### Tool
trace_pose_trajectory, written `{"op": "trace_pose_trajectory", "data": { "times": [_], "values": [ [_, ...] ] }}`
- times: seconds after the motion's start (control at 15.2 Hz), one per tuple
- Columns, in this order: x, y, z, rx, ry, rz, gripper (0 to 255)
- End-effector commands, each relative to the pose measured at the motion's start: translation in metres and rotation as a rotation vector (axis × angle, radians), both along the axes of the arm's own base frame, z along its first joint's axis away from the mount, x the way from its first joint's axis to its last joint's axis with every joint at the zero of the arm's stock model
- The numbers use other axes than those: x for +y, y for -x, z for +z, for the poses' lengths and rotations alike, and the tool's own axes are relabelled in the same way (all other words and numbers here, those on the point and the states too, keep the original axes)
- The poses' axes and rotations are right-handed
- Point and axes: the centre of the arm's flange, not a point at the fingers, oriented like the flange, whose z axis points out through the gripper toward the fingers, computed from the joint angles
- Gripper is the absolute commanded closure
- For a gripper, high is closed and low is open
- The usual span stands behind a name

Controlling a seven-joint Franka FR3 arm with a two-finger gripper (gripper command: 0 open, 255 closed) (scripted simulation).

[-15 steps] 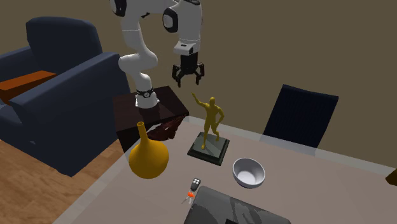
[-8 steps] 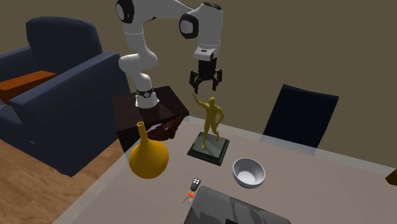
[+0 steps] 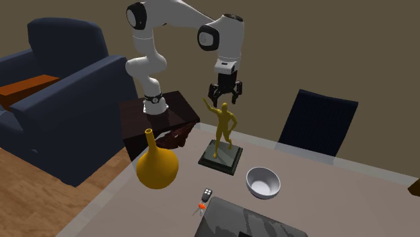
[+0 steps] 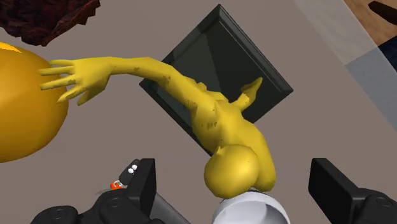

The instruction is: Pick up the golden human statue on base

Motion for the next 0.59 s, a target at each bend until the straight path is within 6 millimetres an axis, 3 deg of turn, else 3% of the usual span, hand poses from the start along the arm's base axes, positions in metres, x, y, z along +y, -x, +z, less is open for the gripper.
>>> {"op": "trace_pose_trajectory", "data": {
  "times": [0.0, 0.13, 0.2, 0.53],
  "values": [
    [-0.0006, 0.0002, -0.0102, 0.0, 0.0, 0.0, 0],
    [-0.0006, 0.0002, -0.0132, 0.0, 0.0, 0.0, 0],
    [-0.0007, -0.0001, -0.0132, 0.0, 0.0, 0.0, 255],
    [-0.0004, 0.0001, -0.0126, 0.0, 0.0, 0.0, 255]
  ]
}}
